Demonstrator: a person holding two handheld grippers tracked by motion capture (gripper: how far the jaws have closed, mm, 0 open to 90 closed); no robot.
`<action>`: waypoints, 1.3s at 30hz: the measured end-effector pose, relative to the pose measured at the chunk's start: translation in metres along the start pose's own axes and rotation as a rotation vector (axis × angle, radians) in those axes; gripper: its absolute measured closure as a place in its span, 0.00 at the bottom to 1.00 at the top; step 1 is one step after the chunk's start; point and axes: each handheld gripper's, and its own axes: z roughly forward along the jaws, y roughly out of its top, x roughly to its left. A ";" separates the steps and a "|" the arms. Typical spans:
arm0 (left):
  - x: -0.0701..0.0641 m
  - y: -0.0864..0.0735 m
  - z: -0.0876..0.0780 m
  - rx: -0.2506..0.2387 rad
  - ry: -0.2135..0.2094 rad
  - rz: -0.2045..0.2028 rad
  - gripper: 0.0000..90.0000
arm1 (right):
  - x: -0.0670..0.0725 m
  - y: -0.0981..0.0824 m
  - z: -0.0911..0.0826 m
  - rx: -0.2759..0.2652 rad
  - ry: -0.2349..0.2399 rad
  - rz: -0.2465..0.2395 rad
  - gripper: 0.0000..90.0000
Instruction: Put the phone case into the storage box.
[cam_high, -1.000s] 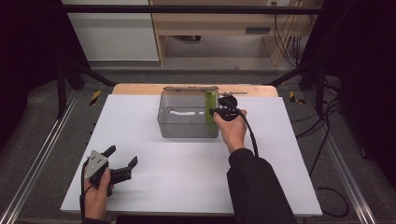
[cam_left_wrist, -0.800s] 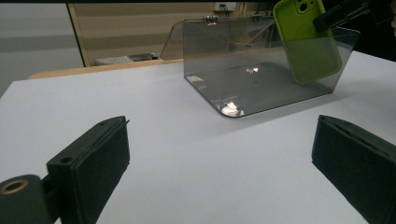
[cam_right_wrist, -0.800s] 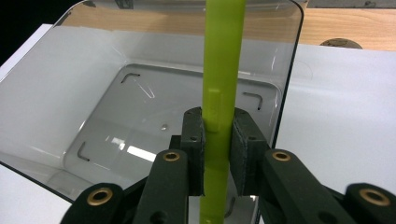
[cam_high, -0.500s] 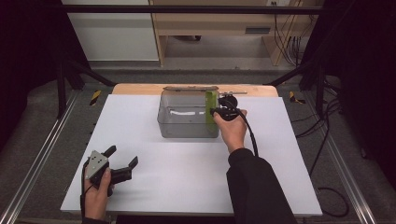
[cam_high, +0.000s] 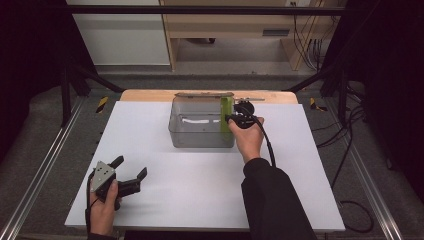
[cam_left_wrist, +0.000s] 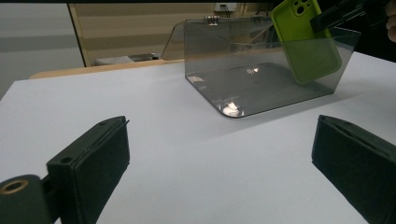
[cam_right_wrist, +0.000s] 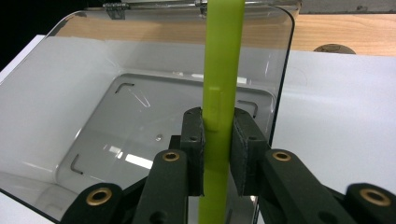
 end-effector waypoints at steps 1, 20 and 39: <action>0.000 0.000 0.000 0.001 -0.001 0.001 0.05 | 0.000 0.000 0.000 -0.001 0.000 0.000 0.85; -0.001 0.000 0.001 0.003 -0.004 0.005 0.05 | -0.001 0.001 -0.001 -0.036 -0.021 -0.045 0.73; -0.002 0.000 0.002 0.008 -0.004 0.012 0.05 | -0.002 0.012 -0.036 -0.203 -0.007 -0.083 0.44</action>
